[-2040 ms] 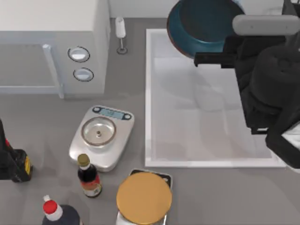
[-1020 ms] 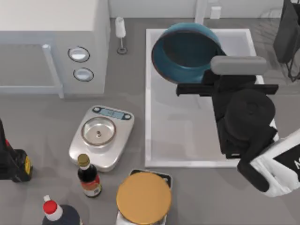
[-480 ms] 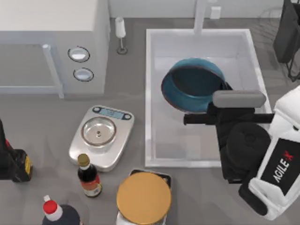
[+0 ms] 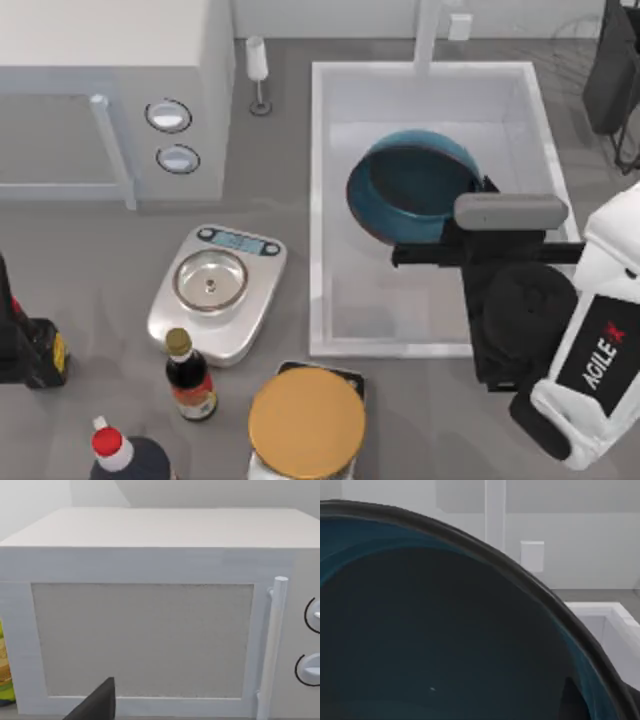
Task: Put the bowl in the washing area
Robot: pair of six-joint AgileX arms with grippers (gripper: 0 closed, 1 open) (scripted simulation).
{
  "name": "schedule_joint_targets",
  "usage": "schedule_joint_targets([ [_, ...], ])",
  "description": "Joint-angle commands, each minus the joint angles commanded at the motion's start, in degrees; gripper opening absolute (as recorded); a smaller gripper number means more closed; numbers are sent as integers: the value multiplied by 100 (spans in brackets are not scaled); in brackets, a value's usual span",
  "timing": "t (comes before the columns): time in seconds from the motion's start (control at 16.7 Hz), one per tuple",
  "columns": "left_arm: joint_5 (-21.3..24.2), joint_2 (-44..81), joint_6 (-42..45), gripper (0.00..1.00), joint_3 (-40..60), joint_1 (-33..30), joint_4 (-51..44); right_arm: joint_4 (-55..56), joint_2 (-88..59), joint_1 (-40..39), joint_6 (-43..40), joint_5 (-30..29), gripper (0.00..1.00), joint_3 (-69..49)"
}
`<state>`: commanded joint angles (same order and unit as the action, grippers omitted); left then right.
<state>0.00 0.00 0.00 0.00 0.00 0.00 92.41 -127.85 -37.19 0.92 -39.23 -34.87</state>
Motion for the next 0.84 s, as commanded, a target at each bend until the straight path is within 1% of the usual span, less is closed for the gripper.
schedule_joint_targets([
  [0.48, 0, 0, 0, 100, 0, 0, 0, 0, 0, 0, 0, 0, 98, 0],
  [0.54, 0, 0, 0, 100, 0, 0, 0, 0, 0, 0, 0, 0, 100, 0],
  [0.84, 0, 0, 0, 100, 0, 0, 0, 0, 0, 0, 0, 0, 100, 0],
])
